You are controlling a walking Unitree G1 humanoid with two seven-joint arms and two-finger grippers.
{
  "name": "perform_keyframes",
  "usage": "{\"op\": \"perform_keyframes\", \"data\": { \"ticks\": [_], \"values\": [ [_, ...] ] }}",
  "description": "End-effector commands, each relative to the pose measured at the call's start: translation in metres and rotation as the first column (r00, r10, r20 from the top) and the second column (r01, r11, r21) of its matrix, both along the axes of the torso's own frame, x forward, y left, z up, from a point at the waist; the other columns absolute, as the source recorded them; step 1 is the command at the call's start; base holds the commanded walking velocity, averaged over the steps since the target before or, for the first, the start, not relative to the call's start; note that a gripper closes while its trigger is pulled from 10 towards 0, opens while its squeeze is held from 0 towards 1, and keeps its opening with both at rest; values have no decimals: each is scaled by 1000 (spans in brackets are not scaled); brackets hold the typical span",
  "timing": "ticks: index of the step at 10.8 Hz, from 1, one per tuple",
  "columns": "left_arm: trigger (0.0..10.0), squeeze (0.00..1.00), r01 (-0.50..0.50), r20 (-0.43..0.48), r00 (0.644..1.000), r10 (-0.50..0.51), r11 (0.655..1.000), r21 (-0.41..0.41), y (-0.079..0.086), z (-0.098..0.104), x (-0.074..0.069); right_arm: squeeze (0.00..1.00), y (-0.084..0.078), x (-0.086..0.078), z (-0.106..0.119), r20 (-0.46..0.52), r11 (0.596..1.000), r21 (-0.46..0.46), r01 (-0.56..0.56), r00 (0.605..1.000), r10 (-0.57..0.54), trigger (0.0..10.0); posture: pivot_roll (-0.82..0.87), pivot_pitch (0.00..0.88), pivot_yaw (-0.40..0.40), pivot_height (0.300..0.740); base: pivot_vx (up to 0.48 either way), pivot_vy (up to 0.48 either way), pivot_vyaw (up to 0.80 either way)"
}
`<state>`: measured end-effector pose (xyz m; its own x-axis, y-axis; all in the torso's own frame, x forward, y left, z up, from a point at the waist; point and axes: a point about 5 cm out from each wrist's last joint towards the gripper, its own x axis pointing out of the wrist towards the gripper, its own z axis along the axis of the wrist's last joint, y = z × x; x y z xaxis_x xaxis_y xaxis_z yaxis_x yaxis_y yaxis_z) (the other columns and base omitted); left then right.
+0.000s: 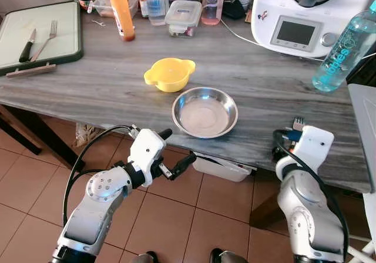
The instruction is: Setting the table
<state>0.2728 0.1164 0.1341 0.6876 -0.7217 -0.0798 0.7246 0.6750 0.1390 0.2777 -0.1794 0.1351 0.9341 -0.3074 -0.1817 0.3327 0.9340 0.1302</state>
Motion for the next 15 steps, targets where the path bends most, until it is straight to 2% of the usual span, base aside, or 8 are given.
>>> {"op": "perform_keyframes", "data": {
  "ticks": [1, 3, 4, 5, 6, 10, 15],
  "values": [
    [10000, 0, 19, -6, 1000, -18, 1000, 10, -2, 0, -3, 0, -3, -4, 3, 6, 1000, -6, 12, 1000, -12, 10000, 131, 195, 8, 740, 0, 0, 0],
    [10000, 0, 17, -8, 1000, -17, 1000, 12, -1, 0, -3, 0, -6, -9, -7, -38, 1000, -5, 28, 999, -28, 10000, 134, 194, 7, 740, 0, 0, 0],
    [10000, 0, 17, -9, 1000, -17, 1000, 12, -1, -1, -4, 0, -5, -8, -13, -61, 1000, 16, 15, 998, -14, 8941, 134, 195, 7, 740, 0, 0, 0],
    [10000, 0, 19, -10, 1000, -18, 1000, 12, -2, -1, -3, 0, -4, -7, -17, -79, 999, 38, 10, 997, -7, 4157, 135, 194, 6, 740, 0, 0, 0],
    [10000, 0, 18, -8, 1000, -18, 1000, 13, -2, -1, -3, 0, -3, -7, -21, -91, 998, 61, 5, 996, 1, 0, 136, 194, 6, 740, 0, 0, 0],
    [10000, 0, 16, -7, 1000, -16, 1000, 17, 0, -1, -3, 0, -5, -3, -25, -96, 994, 109, -6, 995, 17, 0, 141, 187, 7, 740, 0, 0, 0],
    [10000, 0, 21, -12, 1000, -20, 1000, 17, -1, -2, -5, 0, 0, -8, -39, -184, 992, 114, -55, 980, 75, 0, 137, 191, 6, 740, 0, 0, 0]
  ]
}}
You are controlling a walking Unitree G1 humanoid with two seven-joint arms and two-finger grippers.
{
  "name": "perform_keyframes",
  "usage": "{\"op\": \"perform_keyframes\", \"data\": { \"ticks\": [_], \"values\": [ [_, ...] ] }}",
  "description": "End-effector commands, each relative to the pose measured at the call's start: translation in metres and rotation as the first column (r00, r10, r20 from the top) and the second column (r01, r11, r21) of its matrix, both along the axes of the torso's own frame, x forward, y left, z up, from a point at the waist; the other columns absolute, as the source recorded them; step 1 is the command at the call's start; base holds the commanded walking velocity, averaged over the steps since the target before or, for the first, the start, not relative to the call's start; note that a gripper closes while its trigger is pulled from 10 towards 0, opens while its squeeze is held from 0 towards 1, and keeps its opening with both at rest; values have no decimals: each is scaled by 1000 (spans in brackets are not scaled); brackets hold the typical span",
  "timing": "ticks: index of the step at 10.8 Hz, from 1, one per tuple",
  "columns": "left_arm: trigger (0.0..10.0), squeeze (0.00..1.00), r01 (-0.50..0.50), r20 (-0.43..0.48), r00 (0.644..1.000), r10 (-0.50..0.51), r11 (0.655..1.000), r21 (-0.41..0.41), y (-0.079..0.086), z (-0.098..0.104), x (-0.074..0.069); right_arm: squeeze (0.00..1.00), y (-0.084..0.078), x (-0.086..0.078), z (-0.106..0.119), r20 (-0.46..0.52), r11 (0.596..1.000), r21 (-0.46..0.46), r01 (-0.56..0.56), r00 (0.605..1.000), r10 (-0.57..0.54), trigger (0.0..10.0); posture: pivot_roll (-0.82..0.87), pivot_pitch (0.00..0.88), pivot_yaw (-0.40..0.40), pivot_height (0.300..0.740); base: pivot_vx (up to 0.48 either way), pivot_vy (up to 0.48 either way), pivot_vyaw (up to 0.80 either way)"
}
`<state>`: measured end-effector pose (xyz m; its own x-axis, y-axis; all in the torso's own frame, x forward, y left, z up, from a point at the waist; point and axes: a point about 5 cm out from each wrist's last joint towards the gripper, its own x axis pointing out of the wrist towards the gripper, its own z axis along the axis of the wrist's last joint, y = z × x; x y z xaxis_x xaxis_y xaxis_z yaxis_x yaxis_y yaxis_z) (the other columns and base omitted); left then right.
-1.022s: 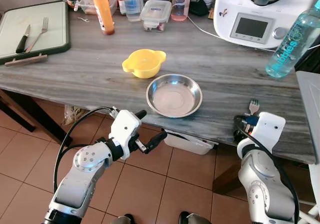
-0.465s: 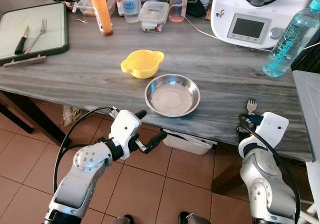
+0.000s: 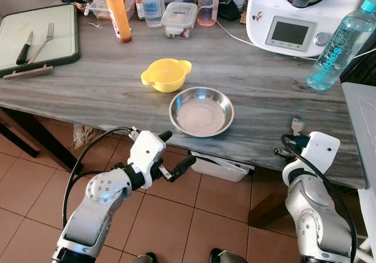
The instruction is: Setting the table
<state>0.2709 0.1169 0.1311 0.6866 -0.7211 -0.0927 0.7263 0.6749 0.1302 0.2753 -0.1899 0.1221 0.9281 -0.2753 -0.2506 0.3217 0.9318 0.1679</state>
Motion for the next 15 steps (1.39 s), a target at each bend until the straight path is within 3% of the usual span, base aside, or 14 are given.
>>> {"op": "perform_keyframes", "data": {
  "ticks": [1, 3, 4, 5, 6, 7, 10, 11, 13, 15],
  "values": [
    [10000, 0, 20, 3, 1000, -20, 1000, 13, -1, 1, -3, 0, 10, -6, -28, -146, 998, 44, -46, 988, 52, 0, 138, 193, 3, 740, 0, 0, 0],
    [10000, 0, 16, 0, 1000, -16, 1000, 9, -2, 0, -4, 0, 9, -7, -31, -169, 998, 16, -65, 983, 66, 0, 137, 194, 0, 740, 0, 0, 0],
    [10000, 0, 15, 0, 1000, -15, 1000, 9, -2, 0, -3, 0, 7, -6, -29, -175, 995, -41, -90, 981, 82, 0, 137, 195, -1, 740, 0, 0, 0],
    [10000, 0, 14, 0, 1000, -14, 1000, 7, -3, 0, -3, 0, 5, -5, -25, -188, 974, -178, -138, 977, 104, 0, 136, 194, -3, 740, 0, 0, 0],
    [10000, 0, 12, 0, 1000, -12, 1000, 6, -3, 0, -2, 0, 3, -4, -23, -190, 957, -246, -156, 976, 111, 0, 136, 193, -3, 740, 0, 0, 0],
    [10000, 0, 11, 0, 1000, -11, 1000, 5, -3, 0, -2, 0, 3, -4, -22, -181, 954, -253, -158, 977, 114, 0, 135, 193, -3, 740, 0, 0, 0],
    [10000, 0, 11, 0, 1000, -11, 1000, 1, -4, 1, 0, 0, 13, 5, 10, 91, 995, -2, -102, 991, 101, 0, 135, 191, 3, 740, 0, 0, 0],
    [10000, 0, 12, 0, 1000, -12, 1000, 1, -4, 1, 0, 0, 20, 7, 21, 194, 983, 134, -129, 976, 101, 0, 136, 189, 5, 740, 0, 0, 0],
    [10000, 0, 11, 0, 1000, -11, 1000, 1, -3, 1, 0, 0, 28, 8, 32, 309, 945, 260, -197, 944, 112, 0, 139, 189, 6, 740, 0, 0, 0],
    [10000, 0, 10, 1, 1000, -10, 1000, 2, -3, 1, 0, 0, 36, 5, 35, 383, 870, 420, -259, 919, 89, 0, 143, 189, 8, 740, 0, 0, 0]
  ]
}}
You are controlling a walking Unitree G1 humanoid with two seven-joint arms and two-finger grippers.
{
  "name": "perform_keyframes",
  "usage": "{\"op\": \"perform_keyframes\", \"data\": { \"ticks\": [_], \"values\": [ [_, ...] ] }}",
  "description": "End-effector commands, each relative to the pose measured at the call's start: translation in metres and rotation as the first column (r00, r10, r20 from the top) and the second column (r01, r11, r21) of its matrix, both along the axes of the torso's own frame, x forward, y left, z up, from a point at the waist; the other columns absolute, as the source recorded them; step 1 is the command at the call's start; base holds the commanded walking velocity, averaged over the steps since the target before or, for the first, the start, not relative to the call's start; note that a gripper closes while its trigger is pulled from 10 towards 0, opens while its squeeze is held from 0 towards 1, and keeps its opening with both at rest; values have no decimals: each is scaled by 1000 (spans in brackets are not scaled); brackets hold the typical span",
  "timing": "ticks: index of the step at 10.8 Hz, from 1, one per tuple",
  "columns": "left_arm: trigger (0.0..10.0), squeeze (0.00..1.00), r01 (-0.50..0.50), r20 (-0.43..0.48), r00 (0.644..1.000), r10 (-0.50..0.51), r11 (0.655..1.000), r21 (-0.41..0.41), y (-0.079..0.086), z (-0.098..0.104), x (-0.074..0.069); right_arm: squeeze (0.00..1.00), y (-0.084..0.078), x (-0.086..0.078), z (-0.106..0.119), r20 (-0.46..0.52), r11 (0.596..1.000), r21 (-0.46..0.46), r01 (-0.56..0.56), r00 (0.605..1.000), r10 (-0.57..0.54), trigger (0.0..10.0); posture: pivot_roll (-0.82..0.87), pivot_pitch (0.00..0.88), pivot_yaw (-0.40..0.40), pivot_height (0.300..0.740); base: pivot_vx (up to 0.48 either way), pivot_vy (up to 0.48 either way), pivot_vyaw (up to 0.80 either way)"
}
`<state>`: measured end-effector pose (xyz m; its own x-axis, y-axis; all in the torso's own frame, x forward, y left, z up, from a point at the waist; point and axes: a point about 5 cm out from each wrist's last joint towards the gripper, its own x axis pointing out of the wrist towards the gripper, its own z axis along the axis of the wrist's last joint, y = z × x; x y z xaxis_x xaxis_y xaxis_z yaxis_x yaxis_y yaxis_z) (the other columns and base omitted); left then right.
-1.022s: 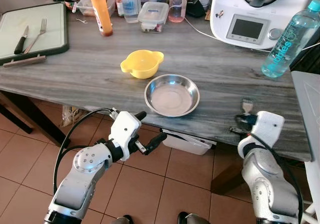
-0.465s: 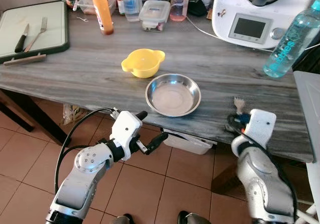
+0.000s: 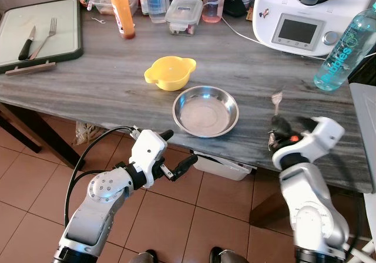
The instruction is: Setting the table
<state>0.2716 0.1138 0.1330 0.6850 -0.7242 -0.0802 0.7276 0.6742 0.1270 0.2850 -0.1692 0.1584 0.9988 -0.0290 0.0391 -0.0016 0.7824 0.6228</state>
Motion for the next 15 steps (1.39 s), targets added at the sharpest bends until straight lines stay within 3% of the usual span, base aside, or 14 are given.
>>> {"op": "perform_keyframes", "data": {
  "ticks": [1, 4, 5, 6, 7, 8, 9, 10, 12, 13, 15],
  "values": [
    [10000, 0, 6, -4, 1000, -6, 1000, 15, 0, -1, -1, 0, 19, -8, -5, 27, 979, 201, -40, 999, 35, 0, 145, 190, 9, 740, 0, 0, 0],
    [10000, 0, 9, -3, 1000, -9, 1000, 20, 1, 0, -1, 0, 25, -22, -21, 74, 871, 471, -141, 990, 120, 0, 145, 192, 13, 740, 0, 0, 0],
    [10000, 0, 12, -4, 1000, -12, 1000, 20, 0, -1, -1, 0, 26, -29, -29, 114, 818, 538, -206, 979, 171, 0, 144, 190, 15, 740, 0, 0, 0],
    [10000, 0, 12, -4, 1000, -12, 1000, 20, 0, 0, -1, 0, 27, -31, -35, 108, 807, 551, -213, 977, 184, 0, 148, 191, 16, 740, 0, 0, 0],
    [10000, 0, 11, -2, 1000, -11, 1000, 23, 1, 0, 0, 0, 23, -33, -51, 11, 861, 486, -151, 986, 167, 0, 152, 189, 16, 740, 0, 0, 0],
    [10000, 0, 10, -2, 1000, -10, 1000, 24, 1, 0, 0, 0, 20, -34, -52, -17, 898, 417, -140, 987, 161, 0, 152, 189, 14, 740, 0, 0, 0],
    [10000, 0, 10, -3, 1000, -10, 1000, 24, 1, 0, -1, 0, 13, -32, -49, -64, 968, 229, -107, 990, 125, 0, 150, 190, 13, 740, 0, 0, 0],
    [10000, 0, 11, -5, 1000, -11, 1000, 24, 1, -1, -1, 0, 5, -29, -38, -60, 995, 78, -60, 996, 64, 0, 145, 190, 11, 740, 0, 0, 0],
    [10000, 0, 14, -8, 1000, -14, 1000, 20, -1, -2, -2, 0, -3, -28, -26, -85, 991, -136, 12, 996, -24, 0, 137, 188, 8, 740, 0, 0, 0],
    [10000, 0, 16, -9, 1000, -16, 1000, 18, -2, -2, -3, 0, -2, -26, -29, -151, 938, -346, 19, 986, -76, 0, 131, 187, 5, 740, 0, 0, 0],
    [10000, 0, 18, -13, 1000, -18, 1000, 15, -2, -3, -3, 0, 0, -23, -27, -202, 847, -532, 23, 967, -153, 0, 127, 190, 2, 740, 0, 0, 0]
  ]
}}
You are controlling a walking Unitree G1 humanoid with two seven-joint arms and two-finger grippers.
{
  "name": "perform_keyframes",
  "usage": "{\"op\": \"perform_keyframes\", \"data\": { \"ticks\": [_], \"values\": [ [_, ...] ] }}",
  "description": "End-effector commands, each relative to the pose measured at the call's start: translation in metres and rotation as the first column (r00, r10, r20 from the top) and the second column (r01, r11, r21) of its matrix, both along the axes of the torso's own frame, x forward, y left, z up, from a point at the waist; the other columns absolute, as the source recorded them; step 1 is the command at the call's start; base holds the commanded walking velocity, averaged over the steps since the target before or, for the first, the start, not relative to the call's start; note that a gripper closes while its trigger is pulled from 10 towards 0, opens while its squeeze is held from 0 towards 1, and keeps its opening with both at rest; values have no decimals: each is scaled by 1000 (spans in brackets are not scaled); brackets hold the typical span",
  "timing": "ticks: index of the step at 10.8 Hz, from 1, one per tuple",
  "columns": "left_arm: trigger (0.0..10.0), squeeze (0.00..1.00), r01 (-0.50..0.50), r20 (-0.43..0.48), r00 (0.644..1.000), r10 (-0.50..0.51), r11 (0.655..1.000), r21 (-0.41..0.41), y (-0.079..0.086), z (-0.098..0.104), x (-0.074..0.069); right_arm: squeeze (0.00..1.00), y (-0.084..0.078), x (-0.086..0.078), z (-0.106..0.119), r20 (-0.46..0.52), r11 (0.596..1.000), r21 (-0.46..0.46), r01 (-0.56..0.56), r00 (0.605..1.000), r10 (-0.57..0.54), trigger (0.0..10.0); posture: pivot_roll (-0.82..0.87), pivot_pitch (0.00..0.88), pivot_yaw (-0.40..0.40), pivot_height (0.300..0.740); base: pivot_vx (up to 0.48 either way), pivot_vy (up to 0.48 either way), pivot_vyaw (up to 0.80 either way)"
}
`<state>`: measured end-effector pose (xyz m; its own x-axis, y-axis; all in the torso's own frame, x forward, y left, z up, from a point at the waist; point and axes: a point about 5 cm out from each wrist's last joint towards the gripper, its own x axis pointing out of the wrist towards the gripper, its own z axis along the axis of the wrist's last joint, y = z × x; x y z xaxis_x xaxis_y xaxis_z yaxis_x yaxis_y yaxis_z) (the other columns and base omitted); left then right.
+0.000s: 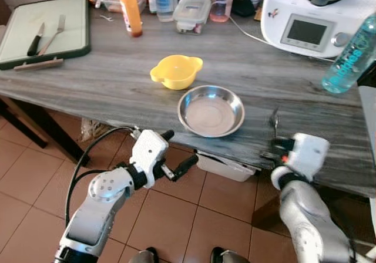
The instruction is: Setting the table
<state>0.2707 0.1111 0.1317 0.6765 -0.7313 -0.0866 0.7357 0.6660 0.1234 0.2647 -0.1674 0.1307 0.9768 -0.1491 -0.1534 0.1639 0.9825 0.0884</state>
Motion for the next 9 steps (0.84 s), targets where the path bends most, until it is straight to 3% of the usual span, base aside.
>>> {"op": "perform_keyframes", "data": {
  "ticks": [1, 3, 7, 9],
  "values": [
    [10000, 0, 8, -8, 1000, -8, 1000, 13, 0, -2, -3, 0, -1, -2, 1, -15, 999, -43, 15, 1000, -16, 0, 125, 192, 0, 740, 0, 0, 0],
    [10000, 0, 9, -14, 1000, -9, 1000, 13, -1, -3, -3, 0, -1, 2, -4, -80, 978, -210, 5, 997, -23, 0, 122, 194, -1, 740, 0, 0, 0],
    [10000, 0, 16, -22, 1000, -15, 1000, 10, -4, -5, -4, 0, 3, 15, -18, -185, 926, -372, -59, 983, -11, 0, 120, 192, -11, 740, 0, 0, 0],
    [10000, 0, 12, -24, 1000, -11, 1000, 10, -4, -5, -4, 0, 5, 17, -25, -222, 922, -377, -94, 975, 8, 0, 123, 193, -14, 740, 0, 0, 0]
  ]
}}
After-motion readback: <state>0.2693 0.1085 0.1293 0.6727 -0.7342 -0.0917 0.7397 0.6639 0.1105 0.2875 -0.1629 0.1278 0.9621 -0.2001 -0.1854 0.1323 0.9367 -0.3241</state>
